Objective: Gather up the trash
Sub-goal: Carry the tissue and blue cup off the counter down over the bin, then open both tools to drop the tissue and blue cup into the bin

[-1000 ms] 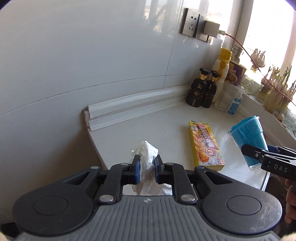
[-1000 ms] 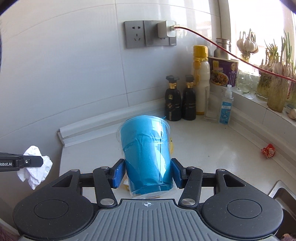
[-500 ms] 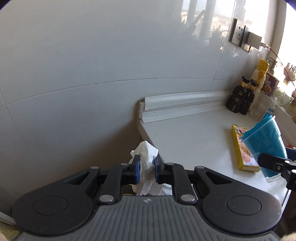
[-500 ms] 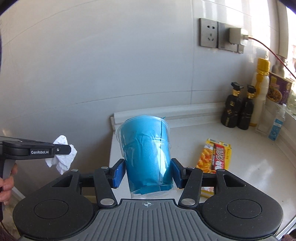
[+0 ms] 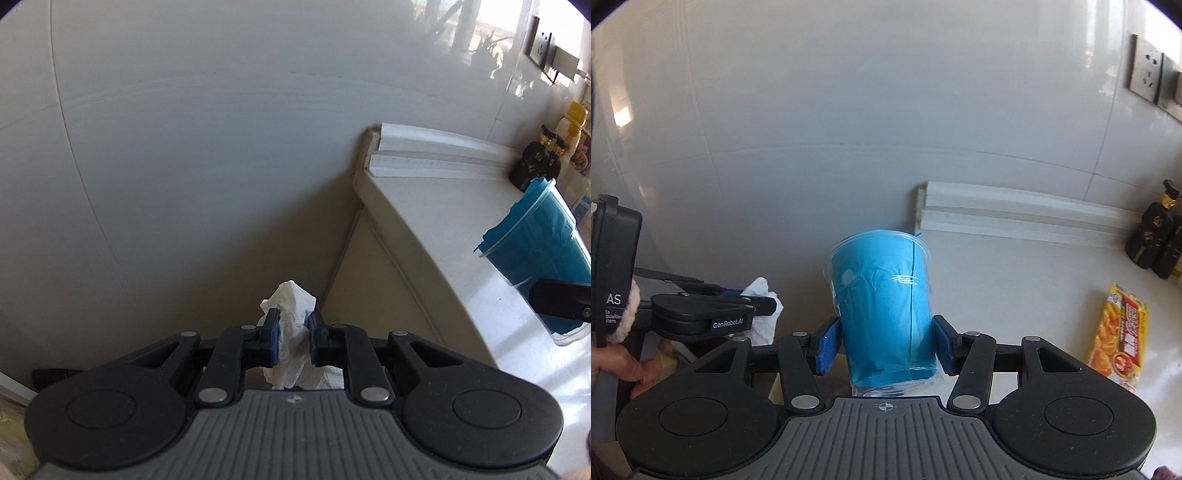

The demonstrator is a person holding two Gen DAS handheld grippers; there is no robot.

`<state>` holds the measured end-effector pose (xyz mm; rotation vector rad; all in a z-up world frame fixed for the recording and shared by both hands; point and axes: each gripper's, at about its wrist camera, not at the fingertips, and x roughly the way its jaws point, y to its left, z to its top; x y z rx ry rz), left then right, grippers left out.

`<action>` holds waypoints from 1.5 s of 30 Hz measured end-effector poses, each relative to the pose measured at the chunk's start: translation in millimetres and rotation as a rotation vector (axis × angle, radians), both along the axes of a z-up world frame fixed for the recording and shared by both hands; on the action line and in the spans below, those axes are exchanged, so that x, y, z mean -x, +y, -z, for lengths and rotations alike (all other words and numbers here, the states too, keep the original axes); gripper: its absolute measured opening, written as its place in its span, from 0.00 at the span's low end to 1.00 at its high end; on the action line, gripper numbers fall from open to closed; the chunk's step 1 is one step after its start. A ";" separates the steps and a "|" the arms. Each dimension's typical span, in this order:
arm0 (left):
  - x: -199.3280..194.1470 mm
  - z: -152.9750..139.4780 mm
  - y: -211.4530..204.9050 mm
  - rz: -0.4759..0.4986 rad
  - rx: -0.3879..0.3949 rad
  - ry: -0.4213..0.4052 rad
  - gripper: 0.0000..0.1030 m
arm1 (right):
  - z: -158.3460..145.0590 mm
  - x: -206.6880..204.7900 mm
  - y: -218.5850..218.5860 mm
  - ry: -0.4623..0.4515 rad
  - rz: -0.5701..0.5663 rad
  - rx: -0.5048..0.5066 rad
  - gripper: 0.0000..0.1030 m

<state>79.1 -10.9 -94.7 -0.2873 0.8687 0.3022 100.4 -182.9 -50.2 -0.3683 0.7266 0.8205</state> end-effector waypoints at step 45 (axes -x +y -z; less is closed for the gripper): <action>21.4 193.1 51.6 -0.105 0.246 0.171 0.57 | 161.0 -4.9 139.6 0.149 -0.251 0.448 0.50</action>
